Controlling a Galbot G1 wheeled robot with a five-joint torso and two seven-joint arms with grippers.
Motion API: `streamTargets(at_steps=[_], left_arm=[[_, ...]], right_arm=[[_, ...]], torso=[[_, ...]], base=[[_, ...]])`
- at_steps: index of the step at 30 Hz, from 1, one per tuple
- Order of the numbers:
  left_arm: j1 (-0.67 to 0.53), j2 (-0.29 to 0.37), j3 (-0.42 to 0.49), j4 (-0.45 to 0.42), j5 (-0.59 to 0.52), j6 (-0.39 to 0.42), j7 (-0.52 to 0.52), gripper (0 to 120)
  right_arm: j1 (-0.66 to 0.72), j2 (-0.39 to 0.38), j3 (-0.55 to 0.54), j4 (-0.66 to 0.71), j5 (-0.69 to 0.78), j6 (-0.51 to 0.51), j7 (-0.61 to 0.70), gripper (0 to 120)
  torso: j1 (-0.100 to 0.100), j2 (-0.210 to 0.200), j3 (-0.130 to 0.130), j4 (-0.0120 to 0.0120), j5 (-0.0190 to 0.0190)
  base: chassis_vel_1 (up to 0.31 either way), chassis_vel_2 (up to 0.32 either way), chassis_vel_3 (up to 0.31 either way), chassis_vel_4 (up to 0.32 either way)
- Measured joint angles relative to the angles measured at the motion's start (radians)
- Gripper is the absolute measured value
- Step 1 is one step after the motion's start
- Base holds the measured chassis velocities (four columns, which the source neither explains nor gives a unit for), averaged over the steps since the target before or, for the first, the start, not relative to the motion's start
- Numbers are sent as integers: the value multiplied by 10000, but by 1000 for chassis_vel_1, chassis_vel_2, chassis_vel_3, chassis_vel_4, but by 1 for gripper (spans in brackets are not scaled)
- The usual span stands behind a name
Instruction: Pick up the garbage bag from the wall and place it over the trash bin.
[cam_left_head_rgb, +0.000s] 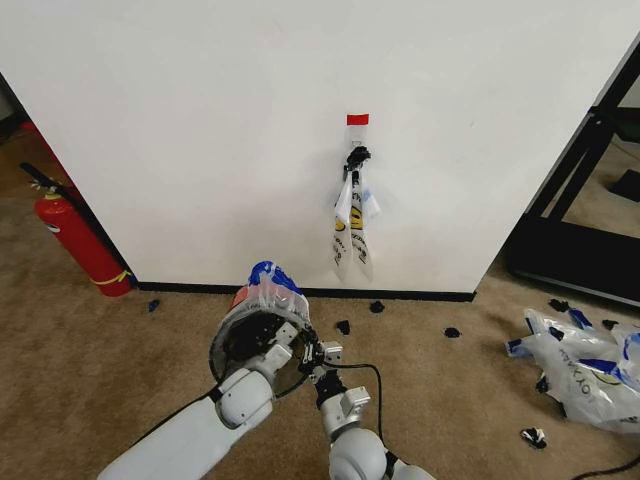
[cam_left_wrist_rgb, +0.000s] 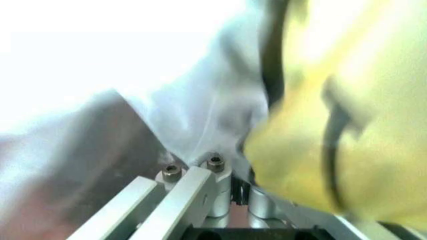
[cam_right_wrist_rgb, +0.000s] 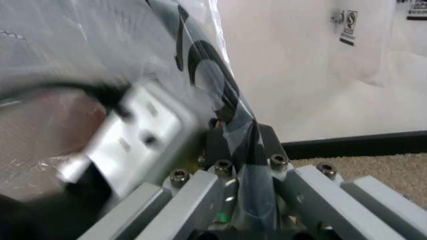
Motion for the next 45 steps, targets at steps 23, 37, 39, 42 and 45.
streamTargets(at_steps=[23,37,39,42,45], left_arm=[[3034,1406,-2285,-3844,-433,-114,628,0],[5220,2164,-5128,-6944,-793,-1979,798,19],[4867,2213,-5284,-6808,-1304,-2605,858,26],[3971,2754,-5464,-6024,-2827,-4114,2377,41],[3533,3137,-5379,-5477,-3393,-4821,3276,49]], right_arm=[[429,204,664,-407,2545,-259,291,0],[53,-924,1603,1557,5832,-1975,847,0],[-52,-1179,1598,1665,5494,-2038,553,0],[-245,-1909,1354,1583,3769,-1813,-686,0],[-325,-2296,1305,1516,3061,-1704,-1419,0]], torso=[[0,1,-1,2,0],[-1,1,-2,2,1],[-1,1,-2,4,-1],[0,1,0,-1,0],[0,1,0,0,2]], base=[[0,0,0,0],[0,0,0,0],[0,0,0,0],[0,0,0,0],[0,0,0,0]])
